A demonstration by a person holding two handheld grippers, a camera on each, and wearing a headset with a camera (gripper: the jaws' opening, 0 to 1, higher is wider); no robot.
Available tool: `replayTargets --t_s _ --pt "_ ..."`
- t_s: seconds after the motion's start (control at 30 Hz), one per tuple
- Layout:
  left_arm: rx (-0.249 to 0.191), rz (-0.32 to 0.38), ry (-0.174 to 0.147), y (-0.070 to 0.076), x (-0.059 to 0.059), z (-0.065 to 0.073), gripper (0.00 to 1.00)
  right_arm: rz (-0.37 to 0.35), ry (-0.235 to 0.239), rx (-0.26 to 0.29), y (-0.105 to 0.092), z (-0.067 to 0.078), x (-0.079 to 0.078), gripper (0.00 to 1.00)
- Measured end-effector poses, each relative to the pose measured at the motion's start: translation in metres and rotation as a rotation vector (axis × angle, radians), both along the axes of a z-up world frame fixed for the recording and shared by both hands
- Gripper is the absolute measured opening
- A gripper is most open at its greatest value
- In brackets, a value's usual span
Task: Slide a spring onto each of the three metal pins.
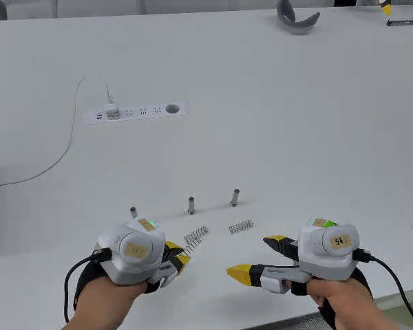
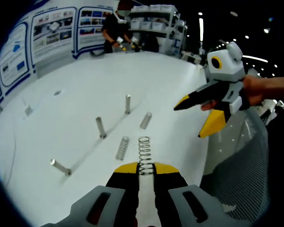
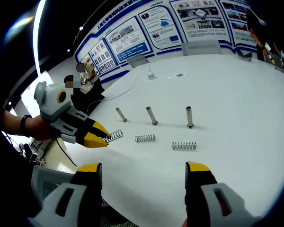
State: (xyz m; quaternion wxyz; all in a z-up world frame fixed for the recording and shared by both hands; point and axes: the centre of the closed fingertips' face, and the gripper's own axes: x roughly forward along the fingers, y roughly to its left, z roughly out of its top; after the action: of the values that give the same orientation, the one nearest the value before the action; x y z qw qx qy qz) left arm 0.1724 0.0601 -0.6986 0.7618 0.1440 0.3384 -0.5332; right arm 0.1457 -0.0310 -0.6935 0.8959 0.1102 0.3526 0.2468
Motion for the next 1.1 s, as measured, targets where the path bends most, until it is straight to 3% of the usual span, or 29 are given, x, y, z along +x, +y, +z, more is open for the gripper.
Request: replayTargets --t_s 0.33,0.87,1.1 --pt "-0.012 -0.08 -0.01 -0.019 -0.019 0.006 0.11 -0.016 -0.003 0.057 0.003 0.005 0.003 0.65" --pt "-0.024 -0.133 -0.013 -0.037 -0.032 0.011 0.11 -0.015 0.027 0.143 0.016 0.007 0.001 0.54" --pt "-0.026 -0.164 -0.014 -0.043 -0.04 0.011 0.11 -0.016 0.056 0.191 0.023 0.007 0.0 0.43"
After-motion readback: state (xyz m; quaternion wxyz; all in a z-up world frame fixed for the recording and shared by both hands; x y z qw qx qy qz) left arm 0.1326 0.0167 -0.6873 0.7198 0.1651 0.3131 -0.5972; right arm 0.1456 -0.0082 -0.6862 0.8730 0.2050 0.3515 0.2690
